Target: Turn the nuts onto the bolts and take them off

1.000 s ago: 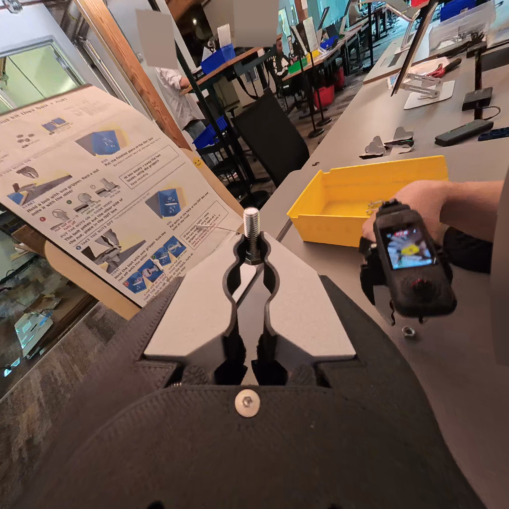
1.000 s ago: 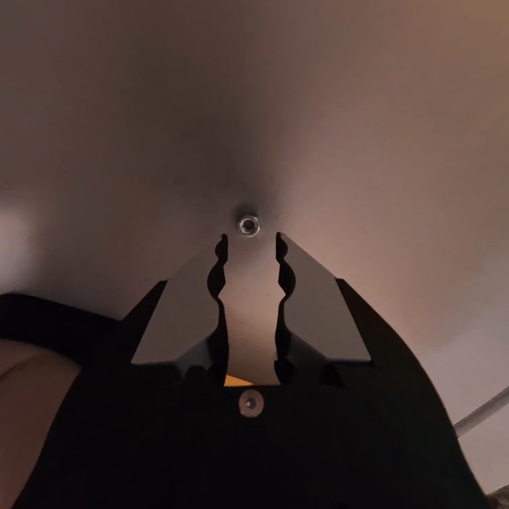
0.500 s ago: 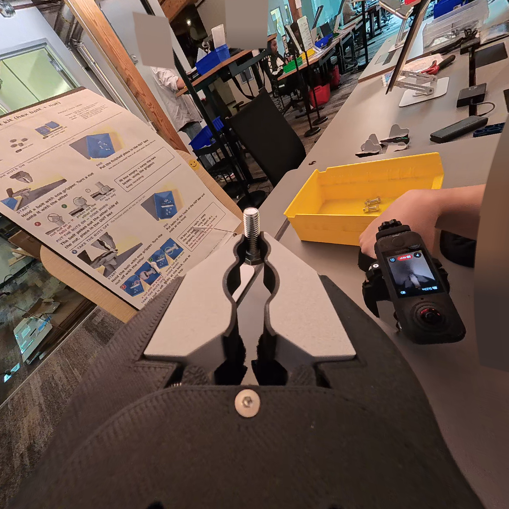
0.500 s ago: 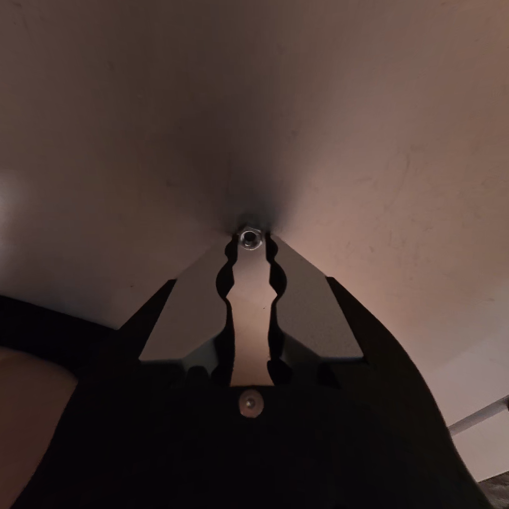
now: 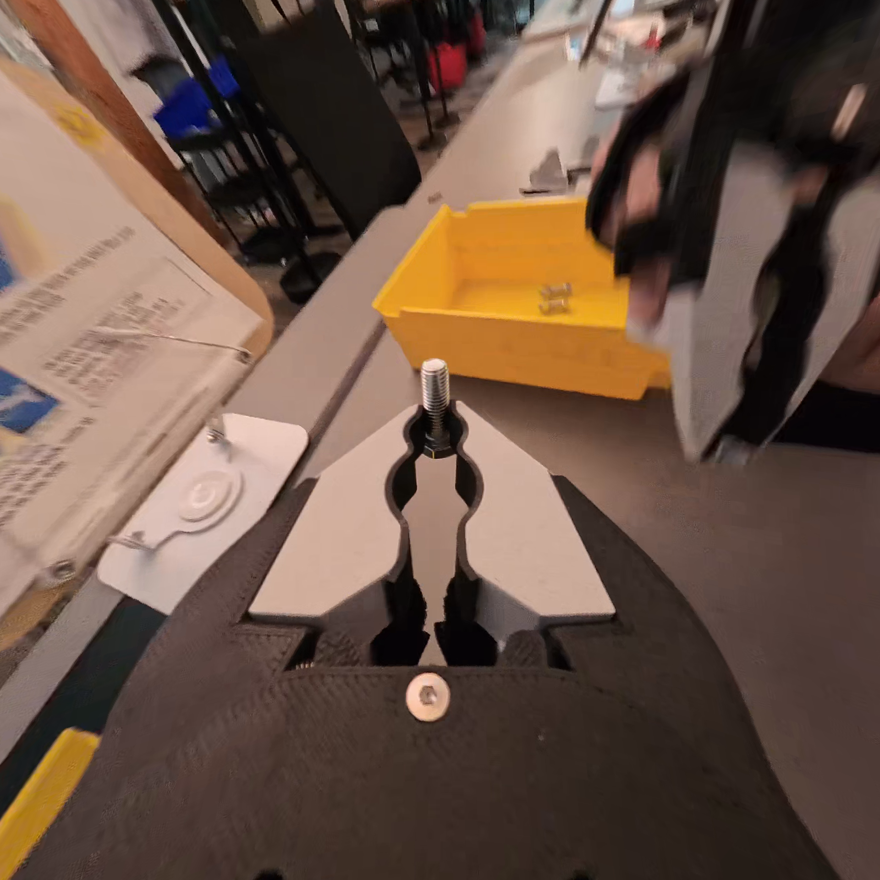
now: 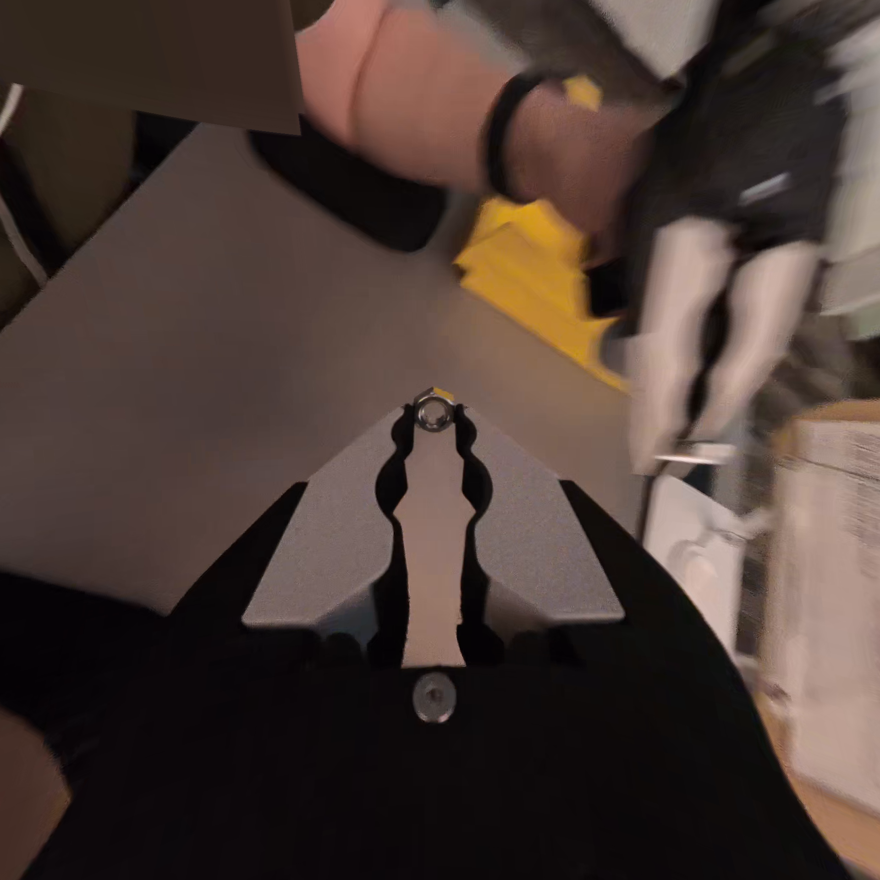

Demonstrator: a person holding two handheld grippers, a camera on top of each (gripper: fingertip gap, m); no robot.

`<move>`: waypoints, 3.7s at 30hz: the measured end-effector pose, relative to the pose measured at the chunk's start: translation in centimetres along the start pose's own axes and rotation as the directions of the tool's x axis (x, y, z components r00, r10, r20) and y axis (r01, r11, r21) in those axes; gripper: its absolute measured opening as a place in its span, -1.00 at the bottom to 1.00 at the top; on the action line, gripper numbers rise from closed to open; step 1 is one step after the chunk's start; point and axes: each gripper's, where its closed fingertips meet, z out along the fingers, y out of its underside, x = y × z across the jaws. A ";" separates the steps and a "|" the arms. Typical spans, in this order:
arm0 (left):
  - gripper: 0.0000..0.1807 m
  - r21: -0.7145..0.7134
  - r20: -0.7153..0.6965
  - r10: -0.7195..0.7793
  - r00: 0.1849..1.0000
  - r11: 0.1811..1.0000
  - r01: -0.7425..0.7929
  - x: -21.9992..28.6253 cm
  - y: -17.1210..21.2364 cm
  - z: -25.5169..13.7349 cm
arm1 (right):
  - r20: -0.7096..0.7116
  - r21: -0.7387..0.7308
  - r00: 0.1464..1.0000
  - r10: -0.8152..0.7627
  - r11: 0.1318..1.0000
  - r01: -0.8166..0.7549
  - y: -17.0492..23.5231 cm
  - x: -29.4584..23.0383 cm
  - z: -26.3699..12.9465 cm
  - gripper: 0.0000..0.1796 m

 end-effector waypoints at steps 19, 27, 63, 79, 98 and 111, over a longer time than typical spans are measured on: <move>-0.92 -0.312 0.137 0.519 0.844 0.831 -0.461 0.6 5.3 4.9 | -0.333 -0.123 0.943 0.007 0.991 -0.051 6.4 7.5 -1.0 -0.82; -0.92 -0.327 0.168 0.562 0.810 0.807 -0.492 0.3 4.6 4.4 | -0.341 -0.172 0.940 -0.021 0.984 -0.040 7.0 7.7 -0.3 -0.82; -0.92 -0.420 0.304 0.744 0.595 0.665 -0.617 -0.9 1.6 2.0 | -0.476 -0.062 0.875 -0.087 0.996 0.066 3.6 9.2 -1.5 -0.83; -0.92 -0.198 0.400 0.579 0.710 0.811 -0.550 -0.6 -1.0 1.1 | -0.488 0.109 0.822 0.294 0.955 -0.277 1.3 10.0 -3.2 -0.83; -0.92 -0.302 0.456 0.633 0.625 0.771 -0.560 -2.3 -1.3 -0.7 | -0.310 0.395 0.653 0.691 0.719 -0.572 0.6 11.6 -2.6 -0.83; -0.92 -0.265 0.254 0.332 0.908 0.927 -0.265 -1.3 3.0 2.6 | -0.226 0.264 0.522 0.822 0.568 -0.780 4.8 10.9 -0.6 -0.83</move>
